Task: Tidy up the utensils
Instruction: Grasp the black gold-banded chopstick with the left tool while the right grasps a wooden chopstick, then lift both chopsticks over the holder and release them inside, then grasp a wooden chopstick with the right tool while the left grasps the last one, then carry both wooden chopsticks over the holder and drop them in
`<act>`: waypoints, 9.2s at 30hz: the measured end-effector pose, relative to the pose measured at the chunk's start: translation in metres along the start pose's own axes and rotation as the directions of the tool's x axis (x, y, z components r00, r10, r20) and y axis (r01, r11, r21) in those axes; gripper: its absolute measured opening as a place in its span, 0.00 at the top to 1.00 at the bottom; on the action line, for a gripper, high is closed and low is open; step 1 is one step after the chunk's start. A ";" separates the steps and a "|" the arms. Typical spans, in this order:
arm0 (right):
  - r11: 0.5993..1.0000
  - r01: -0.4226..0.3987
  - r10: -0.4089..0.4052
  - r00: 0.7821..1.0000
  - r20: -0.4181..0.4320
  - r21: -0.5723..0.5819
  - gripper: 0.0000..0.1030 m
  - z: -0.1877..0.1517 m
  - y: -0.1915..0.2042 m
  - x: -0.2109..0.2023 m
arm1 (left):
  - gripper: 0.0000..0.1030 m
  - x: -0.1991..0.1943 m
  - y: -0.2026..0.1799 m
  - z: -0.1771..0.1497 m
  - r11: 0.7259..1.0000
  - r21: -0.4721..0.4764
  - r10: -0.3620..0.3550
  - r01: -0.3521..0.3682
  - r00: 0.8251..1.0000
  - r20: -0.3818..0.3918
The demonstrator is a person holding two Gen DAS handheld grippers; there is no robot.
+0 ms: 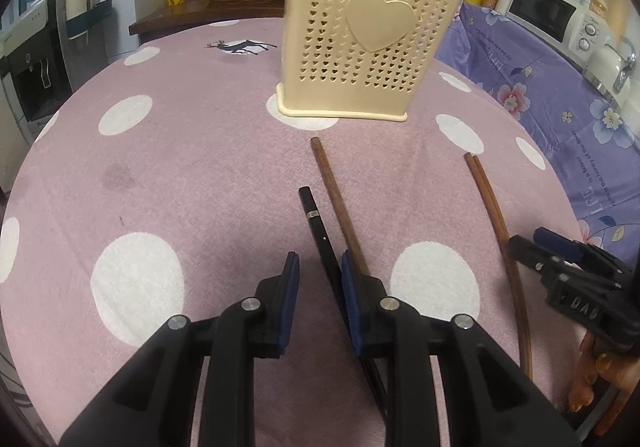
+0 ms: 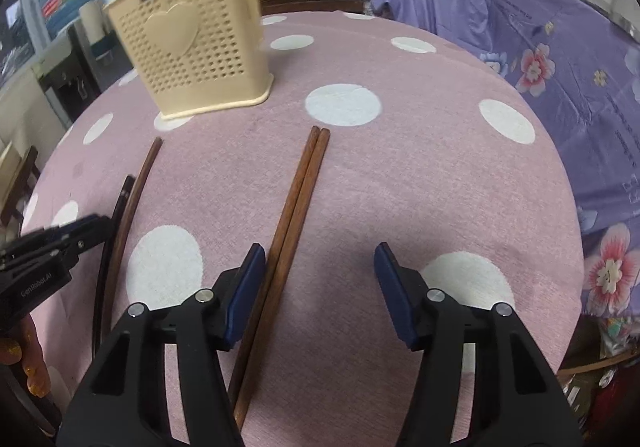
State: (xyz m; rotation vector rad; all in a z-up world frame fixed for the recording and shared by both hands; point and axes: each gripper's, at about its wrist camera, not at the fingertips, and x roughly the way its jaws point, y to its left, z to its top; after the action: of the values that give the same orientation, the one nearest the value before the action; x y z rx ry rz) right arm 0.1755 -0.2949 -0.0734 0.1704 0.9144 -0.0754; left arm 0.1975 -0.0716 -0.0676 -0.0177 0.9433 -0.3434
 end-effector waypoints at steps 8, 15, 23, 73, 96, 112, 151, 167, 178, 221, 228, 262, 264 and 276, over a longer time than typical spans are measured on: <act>1.000 0.002 -0.002 1.000 -0.013 0.008 0.45 0.004 -0.006 0.004 | 0.78 0.002 -0.003 0.003 1.000 -0.003 0.016 -0.016 1.000 -0.002; 0.999 0.041 -0.041 0.999 -0.005 -0.004 0.50 0.010 -0.004 0.011 | 0.78 0.002 0.000 0.002 0.999 0.017 0.038 -0.038 0.999 0.007; 0.998 0.059 -0.059 0.998 -0.016 -0.018 0.59 0.032 0.002 0.027 | 0.78 0.007 0.000 0.007 0.998 -0.015 0.055 -0.054 0.998 0.015; 0.990 -0.139 0.131 0.966 0.225 0.020 0.93 0.076 -0.001 -0.021 | 0.92 -0.049 0.013 0.055 1.000 -0.007 0.020 -0.019 0.977 0.210; 0.977 -0.179 0.213 0.872 0.440 -0.118 0.93 0.121 0.015 -0.129 | 0.92 -0.131 0.019 0.107 0.999 -0.020 0.038 -0.033 0.894 0.446; 0.958 -0.238 0.284 0.860 0.424 -0.159 0.93 0.169 0.030 -0.153 | 0.92 -0.168 0.016 0.146 0.999 0.031 -0.037 0.026 0.874 0.484; 0.979 -0.105 0.186 0.822 0.538 -0.177 0.59 0.212 0.073 -0.093 | 0.67 -0.081 -0.012 0.163 0.998 0.042 0.013 -0.036 0.892 0.452; 0.991 -0.028 0.061 0.964 0.259 -0.129 0.59 0.073 0.051 -0.035 | 0.30 -0.047 0.033 0.044 0.993 -0.095 0.090 -0.068 0.963 0.254; 0.998 -0.040 0.044 0.997 0.069 -0.046 0.59 0.040 0.033 0.013 | 0.29 -0.028 0.040 0.022 0.992 -0.104 0.082 -0.065 0.981 0.176; 1.000 0.006 -0.006 0.999 0.034 0.002 0.91 0.053 0.042 0.045 | 0.80 0.047 -0.024 0.045 0.978 0.025 0.205 -0.206 0.978 0.047; 1.000 0.008 -0.008 0.999 0.034 -0.001 0.91 0.053 0.042 0.045 | 0.91 0.051 -0.026 0.051 0.975 0.036 0.218 -0.220 0.975 0.043; 0.965 -0.235 0.261 0.873 0.411 -0.113 0.93 0.088 0.041 -0.109 | 0.92 -0.118 -0.009 0.084 0.999 -0.033 0.026 -0.013 0.899 0.438; 0.965 -0.231 0.261 0.870 0.419 -0.123 0.93 0.091 0.042 -0.114 | 0.92 -0.123 -0.010 0.085 1.000 -0.026 0.024 -0.014 0.891 0.453; 0.962 -0.223 0.271 0.865 0.423 -0.159 0.93 0.101 0.050 -0.123 | 0.92 -0.136 -0.008 0.093 1.000 -0.014 0.011 -0.004 0.874 0.485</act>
State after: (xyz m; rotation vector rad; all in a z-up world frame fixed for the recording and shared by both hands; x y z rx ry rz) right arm 0.1869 -0.2647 0.0905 0.1623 0.4333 0.1694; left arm 0.1963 -0.0514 0.0963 -0.1079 0.4439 -0.3057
